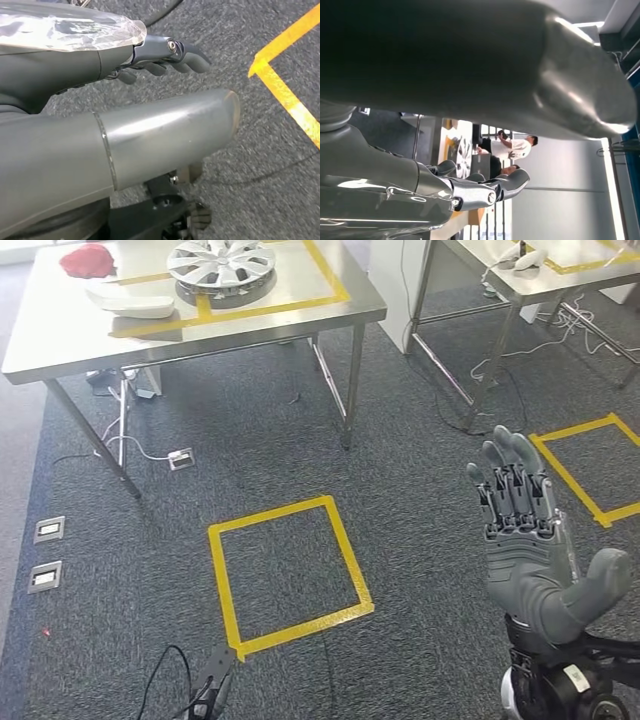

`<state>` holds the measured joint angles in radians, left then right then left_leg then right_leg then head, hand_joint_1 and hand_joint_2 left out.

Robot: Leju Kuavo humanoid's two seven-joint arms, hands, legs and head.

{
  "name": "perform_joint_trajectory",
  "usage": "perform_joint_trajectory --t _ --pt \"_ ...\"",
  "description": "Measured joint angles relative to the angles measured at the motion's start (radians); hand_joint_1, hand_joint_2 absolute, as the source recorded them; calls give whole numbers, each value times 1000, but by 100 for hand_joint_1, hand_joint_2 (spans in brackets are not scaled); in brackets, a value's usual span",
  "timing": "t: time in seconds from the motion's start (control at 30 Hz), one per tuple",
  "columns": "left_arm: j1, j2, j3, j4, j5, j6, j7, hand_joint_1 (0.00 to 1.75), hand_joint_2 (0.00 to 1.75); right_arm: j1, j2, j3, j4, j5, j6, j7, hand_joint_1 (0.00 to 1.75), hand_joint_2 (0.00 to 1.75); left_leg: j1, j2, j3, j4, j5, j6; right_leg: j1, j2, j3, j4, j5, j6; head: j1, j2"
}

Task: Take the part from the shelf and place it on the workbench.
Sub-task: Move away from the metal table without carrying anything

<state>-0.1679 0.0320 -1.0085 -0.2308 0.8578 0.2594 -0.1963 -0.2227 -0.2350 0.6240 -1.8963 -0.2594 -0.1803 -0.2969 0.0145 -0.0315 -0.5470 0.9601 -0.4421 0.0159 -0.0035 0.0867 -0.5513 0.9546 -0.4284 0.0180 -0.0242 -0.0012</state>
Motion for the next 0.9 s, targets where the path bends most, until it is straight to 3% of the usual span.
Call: perform_joint_trajectory --t 0.07,0.17,0.2,0.23,0.27,0.37,0.43,0.5,0.57,0.6,0.67,0.73,0.77,0.8,0.87,0.9 --pt "-1 -1 0 0 2 2 -2 0 0 -1 0 2 0 0 -2 -1 0 0 3 15 2 -6 3 11 0 -24 -17 39 -26 10 4 0" --pt "3 0 0 0 3 4 -3 0 0 1 0 5 2 -3 -2 -10 0 0 0 40 4 -8 2 20 -2 -70 -106 231 -120 22 9 0" --pt "6 0 0 0 3 4 -4 0 0 4 0 6 3 -4 -2 -13 0 0 -2 49 4 -8 1 21 -4 -75 -131 285 -138 24 9 0" --pt "7 1 0 0 3 4 -4 0 0 7 0 7 5 -5 -2 -17 0 0 -3 58 4 -8 0 21 -4 -77 -141 306 -136 24 9 0" --pt "8 1 0 0 2 4 -5 0 0 9 0 7 6 -6 -2 -19 0 0 -3 65 6 -8 -1 21 -5 -79 -131 286 -115 22 10 0" --pt "8 0 0 0 1 4 -6 0 0 12 0 8 8 -6 -2 -26 0 0 -6 84 14 -7 -8 14 2 -116 -30 81 -21 9 10 0" --pt "8 0 0 0 0 4 -6 0 0 13 0 8 8 -6 -2 -29 0 0 -10 96 17 -6 -11 6 11 -134 3 8 -7 -1 10 0" --pt "7 0 0 0 0 4 -6 0 0 15 0 8 9 -6 -2 -31 0 0 -12 113 19 -7 -12 -3 12 -118 2 1 -6 -10 9 0" --pt "5 0 0 0 0 4 -6 0 0 16 0 8 9 -6 -2 -31 0 0 -9 106 15 11 -29 -14 7 -101 5 -7 0 -19 8 0" --pt "3 1 1 0 -1 4 -6 0 0 16 0 8 9 -6 -2 -32 0 0 -8 90 1 46 -53 -18 4 -95 7 -11 2 -23 6 0" --pt "3 2 0 0 -2 4 -6 0 0 20 0 8 10 -6 0 -35 0 0 -6 53 -60 174 -117 -22 4 -81 7 -12 5 -28 2 0" --pt "7 2 0 0 -2 4 -4 0 0 29 0 7 12 -6 2 -41 0 0 -6 41 -116 279 -144 -22 5 -63 6 -11 5 -29 0 0" --pt "9 2 0 0 -2 4 -3 0 0 33 0 7 14 -6 4 -44 0 0 -6 39 -122 281 -129 -21 6 -53 6 -11 5 -29 0 0" --pt "10 2 0 0 -2 5 -2 0 0 35 0 7 15 -6 6 -48 0 0 -6 36 -108 240 -97 -19 6 -41 7 -10 5 -29 0 0" --pt "10 3 1 0 -2 6 -2 0 0 36 0 5 16 -6 8 -52 0 0 -5 9 -49 100 -24 -13 7 -21 5 -4 3 -26 -1 0" --pt "9 3 1 0 -3 6 -2 0 0 37 0 4 16 -6 10 -53 0 0 -5 -3 -26 44 -2 -10 8 -12 3 -1 1 -23 -1 0"
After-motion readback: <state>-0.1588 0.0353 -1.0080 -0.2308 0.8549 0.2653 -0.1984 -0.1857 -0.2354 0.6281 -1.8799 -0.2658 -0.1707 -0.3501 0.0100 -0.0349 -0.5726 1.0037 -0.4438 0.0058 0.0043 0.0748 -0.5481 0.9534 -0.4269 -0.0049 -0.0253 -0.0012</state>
